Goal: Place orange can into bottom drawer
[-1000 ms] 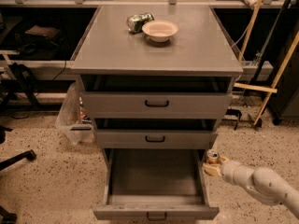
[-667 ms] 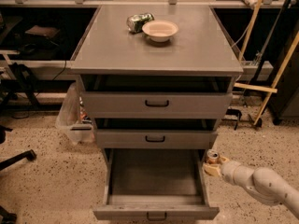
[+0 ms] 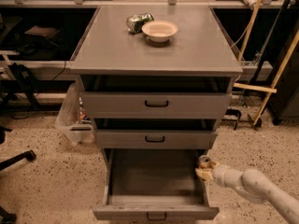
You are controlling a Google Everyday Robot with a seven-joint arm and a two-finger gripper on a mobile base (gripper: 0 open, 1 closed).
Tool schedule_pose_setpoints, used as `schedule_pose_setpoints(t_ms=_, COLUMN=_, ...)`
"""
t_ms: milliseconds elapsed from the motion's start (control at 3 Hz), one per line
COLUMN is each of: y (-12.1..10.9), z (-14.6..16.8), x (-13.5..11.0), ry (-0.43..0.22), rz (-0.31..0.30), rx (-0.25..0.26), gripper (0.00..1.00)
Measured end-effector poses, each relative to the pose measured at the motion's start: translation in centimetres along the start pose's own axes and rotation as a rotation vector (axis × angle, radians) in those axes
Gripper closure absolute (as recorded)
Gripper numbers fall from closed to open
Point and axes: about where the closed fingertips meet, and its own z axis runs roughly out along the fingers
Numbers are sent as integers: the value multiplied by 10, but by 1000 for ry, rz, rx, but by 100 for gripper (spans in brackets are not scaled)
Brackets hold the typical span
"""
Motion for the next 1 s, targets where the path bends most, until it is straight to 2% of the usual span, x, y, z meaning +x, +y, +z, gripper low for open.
schedule_pose_setpoints(t_ms=333, y=24, z=80, x=52, ry=36, rz=-6, rx=-123, gripper=100)
schedule_pose_setpoints(t_ms=667, y=52, z=137, x=88, ry=48, rz=-36, rx=-243, gripper=100)
schedule_pose_setpoints(t_ms=1000, y=38, z=142, x=88, ry=36, rz=-39, rx=-228, gripper=100)
